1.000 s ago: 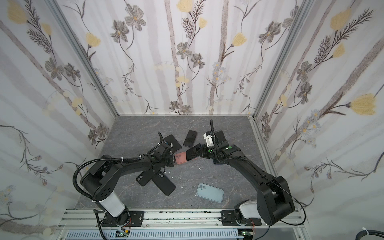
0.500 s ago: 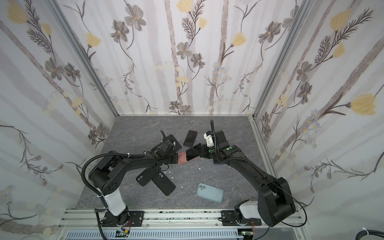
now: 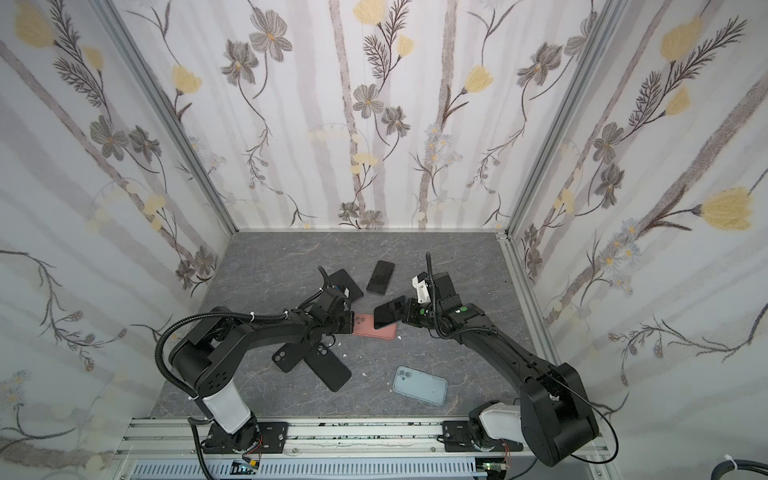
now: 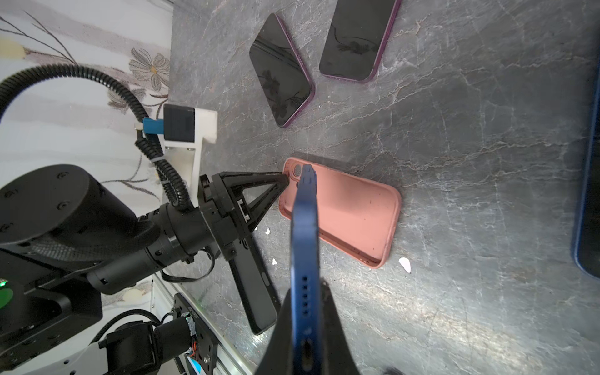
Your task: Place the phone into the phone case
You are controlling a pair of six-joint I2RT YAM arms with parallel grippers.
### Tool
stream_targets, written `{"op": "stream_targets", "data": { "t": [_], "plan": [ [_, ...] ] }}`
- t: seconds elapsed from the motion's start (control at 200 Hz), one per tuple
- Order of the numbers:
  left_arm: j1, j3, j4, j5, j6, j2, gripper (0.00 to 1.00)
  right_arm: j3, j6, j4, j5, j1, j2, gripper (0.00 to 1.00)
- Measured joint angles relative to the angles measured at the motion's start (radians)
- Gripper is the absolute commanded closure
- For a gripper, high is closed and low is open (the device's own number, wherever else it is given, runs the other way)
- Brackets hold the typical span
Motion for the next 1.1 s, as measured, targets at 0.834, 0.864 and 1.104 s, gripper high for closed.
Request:
{"op": "stream_targets", "data": {
  "t": [0.834, 0.864, 1.104],
  "plan": [
    [0.050, -0.044, 0.029, 0.150, -0.108, -0.071, 0.69, -0.144, 0.220, 0.351, 0.000, 0.087, 0.123, 1.00],
    [0.050, -0.044, 0.034, 0.154, -0.106, -0.070, 0.69, -0.138, 0.220, 0.352, -0.001, 0.088, 0.134, 1.00],
    [0.048, -0.056, 0.069, 0.187, -0.105, -0.061, 0.69, -0.121, 0.228, 0.375, -0.006, 0.090, 0.186, 1.00]
  ]
}}
